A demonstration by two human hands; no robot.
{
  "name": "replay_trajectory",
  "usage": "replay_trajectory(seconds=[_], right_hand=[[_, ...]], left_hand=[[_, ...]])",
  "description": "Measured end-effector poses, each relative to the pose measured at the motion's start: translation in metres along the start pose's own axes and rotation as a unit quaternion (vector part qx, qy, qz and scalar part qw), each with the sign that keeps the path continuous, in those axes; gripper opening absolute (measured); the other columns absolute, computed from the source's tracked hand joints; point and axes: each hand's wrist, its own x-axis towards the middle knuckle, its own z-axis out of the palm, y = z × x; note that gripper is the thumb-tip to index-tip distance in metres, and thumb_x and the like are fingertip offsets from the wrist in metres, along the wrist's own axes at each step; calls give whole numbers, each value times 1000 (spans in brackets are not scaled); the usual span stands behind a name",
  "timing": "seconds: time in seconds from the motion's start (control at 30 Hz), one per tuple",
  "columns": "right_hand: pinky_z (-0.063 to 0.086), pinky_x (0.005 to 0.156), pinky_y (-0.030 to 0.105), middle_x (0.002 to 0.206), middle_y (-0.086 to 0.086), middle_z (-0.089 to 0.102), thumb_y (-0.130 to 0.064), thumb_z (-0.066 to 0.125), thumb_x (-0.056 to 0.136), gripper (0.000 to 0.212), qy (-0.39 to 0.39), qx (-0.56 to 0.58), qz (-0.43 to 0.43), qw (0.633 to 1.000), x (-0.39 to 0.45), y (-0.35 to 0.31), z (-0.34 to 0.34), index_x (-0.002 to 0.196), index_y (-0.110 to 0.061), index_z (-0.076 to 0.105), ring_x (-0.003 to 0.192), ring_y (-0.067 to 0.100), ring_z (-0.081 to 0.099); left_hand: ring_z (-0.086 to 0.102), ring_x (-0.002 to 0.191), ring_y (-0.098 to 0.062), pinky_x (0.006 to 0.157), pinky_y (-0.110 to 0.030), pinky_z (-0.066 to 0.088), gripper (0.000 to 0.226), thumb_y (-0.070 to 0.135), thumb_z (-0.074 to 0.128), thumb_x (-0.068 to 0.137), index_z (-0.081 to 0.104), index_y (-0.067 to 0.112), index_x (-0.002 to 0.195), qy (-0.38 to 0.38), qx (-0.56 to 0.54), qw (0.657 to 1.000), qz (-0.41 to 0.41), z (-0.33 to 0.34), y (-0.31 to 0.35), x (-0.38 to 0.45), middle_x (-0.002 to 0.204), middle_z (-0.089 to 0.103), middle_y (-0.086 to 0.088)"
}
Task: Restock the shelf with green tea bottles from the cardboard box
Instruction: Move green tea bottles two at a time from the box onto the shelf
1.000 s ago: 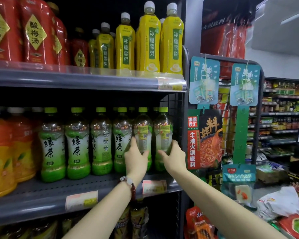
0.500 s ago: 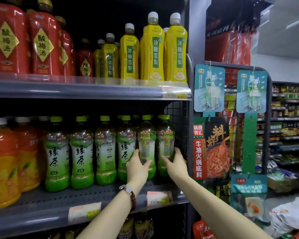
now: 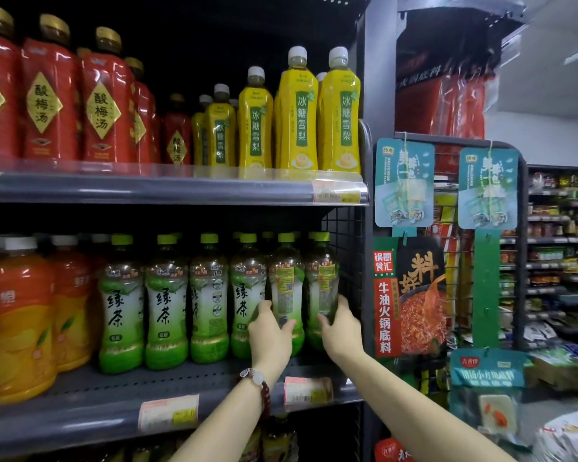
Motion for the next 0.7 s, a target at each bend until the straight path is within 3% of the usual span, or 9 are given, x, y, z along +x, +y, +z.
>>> replay_trajectory(seconds=[0.17,0.37,0.5,0.7], right_hand=[[48,95,38,126,14,59,-11,54,93,50,7,-29,-6,1000,-3,-1,-3,139,-9,35,114,30,59],[46,97,37,130,15,55,-9,56,91,58,-38,-47,-31,998,-13,2,-15,143,-8,30,119,31,56],[47,95,36,128,14,57,-10,61,87,57,-63,-95,-70,991,-23,7,-22,138,-6,38,118,30,54],[50,91,38,117,15,63,-14,65,83,45,-82,-145,-137,976,-40,14,-38,125,-5,51,111,31,58]], left_hand=[[61,109,-27,86,-31,50,49,15,61,89,41,5,132,5,62,998,21,-3,4,-2,122,59,-16],[61,108,-27,87,-33,51,52,16,66,86,44,4,132,17,91,994,53,-6,5,-13,119,61,-15],[58,115,-28,92,-33,48,64,19,69,83,39,7,139,10,92,993,74,-14,1,-22,127,59,-15],[60,109,-23,91,-31,47,49,18,73,79,56,11,124,-2,103,987,121,-20,-8,-46,116,65,-9]])
